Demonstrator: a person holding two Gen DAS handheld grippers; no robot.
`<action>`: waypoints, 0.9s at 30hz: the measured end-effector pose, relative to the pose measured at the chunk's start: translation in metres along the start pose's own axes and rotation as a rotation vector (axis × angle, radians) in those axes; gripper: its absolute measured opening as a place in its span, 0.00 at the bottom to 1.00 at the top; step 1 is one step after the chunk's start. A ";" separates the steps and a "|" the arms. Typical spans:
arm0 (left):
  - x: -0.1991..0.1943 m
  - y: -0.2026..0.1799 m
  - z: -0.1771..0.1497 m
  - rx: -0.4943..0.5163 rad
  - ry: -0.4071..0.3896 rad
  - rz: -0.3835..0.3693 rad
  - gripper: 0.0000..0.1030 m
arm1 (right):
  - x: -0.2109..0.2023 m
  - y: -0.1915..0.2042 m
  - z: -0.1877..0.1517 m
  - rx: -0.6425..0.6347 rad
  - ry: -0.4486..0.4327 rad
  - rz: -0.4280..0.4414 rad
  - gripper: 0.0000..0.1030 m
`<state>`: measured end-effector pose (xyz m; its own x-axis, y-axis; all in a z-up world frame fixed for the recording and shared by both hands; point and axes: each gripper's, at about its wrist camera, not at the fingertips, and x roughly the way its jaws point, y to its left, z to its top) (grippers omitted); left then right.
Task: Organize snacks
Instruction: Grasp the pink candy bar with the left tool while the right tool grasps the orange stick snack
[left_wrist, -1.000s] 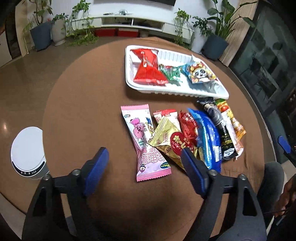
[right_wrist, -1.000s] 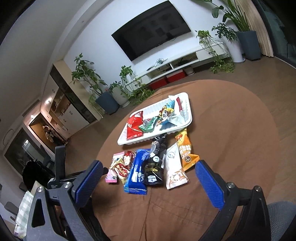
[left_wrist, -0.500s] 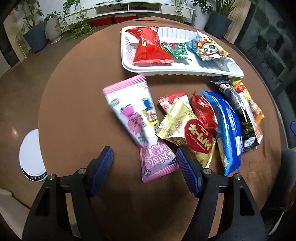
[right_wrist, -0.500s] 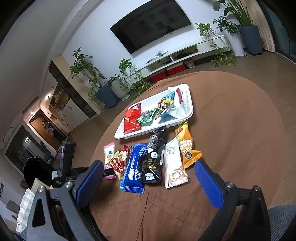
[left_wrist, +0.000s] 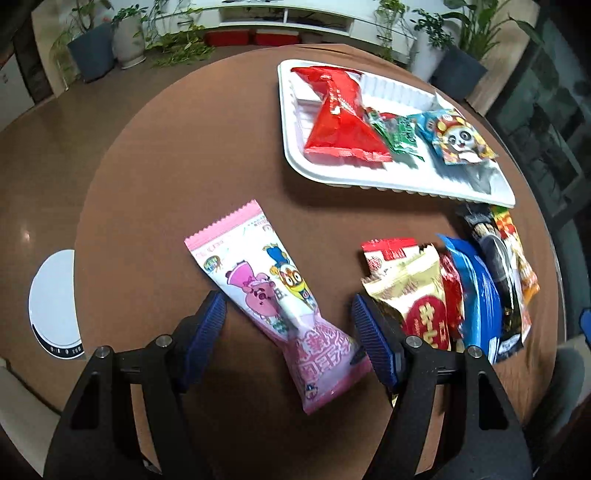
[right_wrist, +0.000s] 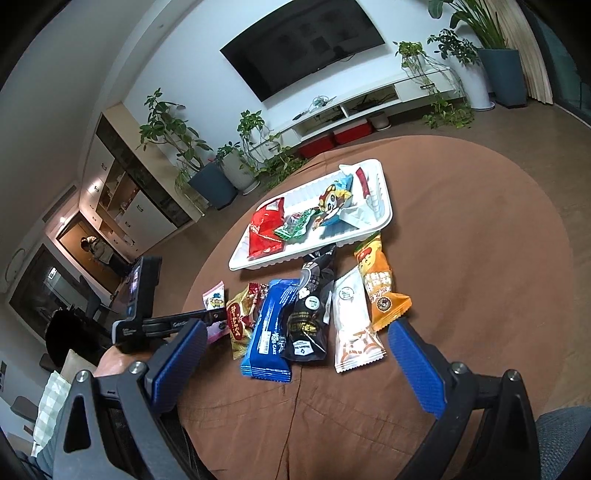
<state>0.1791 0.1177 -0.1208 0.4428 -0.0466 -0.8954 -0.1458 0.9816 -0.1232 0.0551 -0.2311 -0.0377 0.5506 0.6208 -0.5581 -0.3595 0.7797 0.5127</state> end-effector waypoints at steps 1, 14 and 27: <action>0.001 -0.001 0.001 0.003 -0.002 0.005 0.66 | 0.000 0.000 0.000 -0.001 0.002 0.000 0.98; -0.005 -0.012 -0.009 0.088 -0.021 -0.019 0.23 | 0.010 0.001 -0.001 -0.057 0.034 -0.078 0.98; -0.055 -0.010 -0.055 0.081 -0.066 -0.137 0.23 | 0.060 -0.005 0.008 -0.152 0.224 -0.185 0.70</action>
<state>0.1075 0.1003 -0.0936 0.5109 -0.1712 -0.8424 -0.0095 0.9788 -0.2047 0.0960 -0.1981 -0.0681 0.4440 0.4569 -0.7708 -0.3863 0.8738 0.2954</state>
